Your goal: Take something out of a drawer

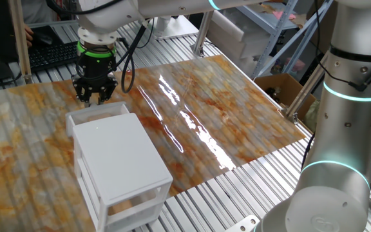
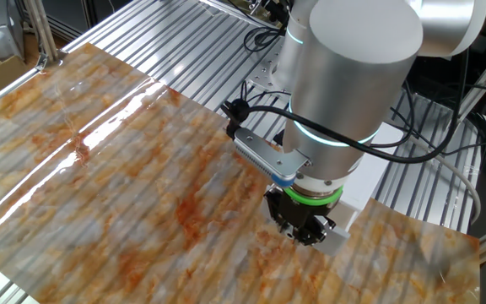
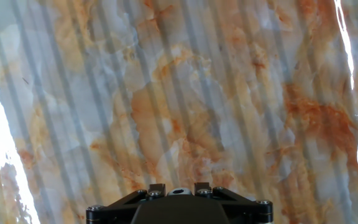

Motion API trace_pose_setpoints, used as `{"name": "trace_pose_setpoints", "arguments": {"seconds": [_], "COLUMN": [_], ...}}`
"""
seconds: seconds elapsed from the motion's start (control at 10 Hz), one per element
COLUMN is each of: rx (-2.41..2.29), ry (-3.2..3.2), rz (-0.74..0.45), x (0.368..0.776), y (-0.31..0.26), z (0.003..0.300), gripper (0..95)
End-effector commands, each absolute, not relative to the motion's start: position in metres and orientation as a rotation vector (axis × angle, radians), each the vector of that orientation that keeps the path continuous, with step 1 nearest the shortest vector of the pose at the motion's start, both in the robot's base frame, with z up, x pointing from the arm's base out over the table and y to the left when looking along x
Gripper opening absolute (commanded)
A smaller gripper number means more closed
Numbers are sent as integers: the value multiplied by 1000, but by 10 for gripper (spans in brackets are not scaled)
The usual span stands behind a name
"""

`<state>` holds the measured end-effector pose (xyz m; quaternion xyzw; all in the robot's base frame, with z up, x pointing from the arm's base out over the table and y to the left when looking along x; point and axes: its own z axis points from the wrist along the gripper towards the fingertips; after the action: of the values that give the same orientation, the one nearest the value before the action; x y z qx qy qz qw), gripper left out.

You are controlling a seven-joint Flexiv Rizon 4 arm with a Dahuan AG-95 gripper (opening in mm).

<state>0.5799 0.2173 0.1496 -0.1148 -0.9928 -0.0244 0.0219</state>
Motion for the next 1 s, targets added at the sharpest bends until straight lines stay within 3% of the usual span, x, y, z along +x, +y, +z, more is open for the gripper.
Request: {"name": "trace_pose_setpoints", "arguments": {"seconds": [0.1,1.0], "rx": [-351,-330], "ry": [-3075,-3075], "rz": [-76,-73], "x": [582,591], "y": [217,217], "z": [150,149], "gripper": [0,0]}}
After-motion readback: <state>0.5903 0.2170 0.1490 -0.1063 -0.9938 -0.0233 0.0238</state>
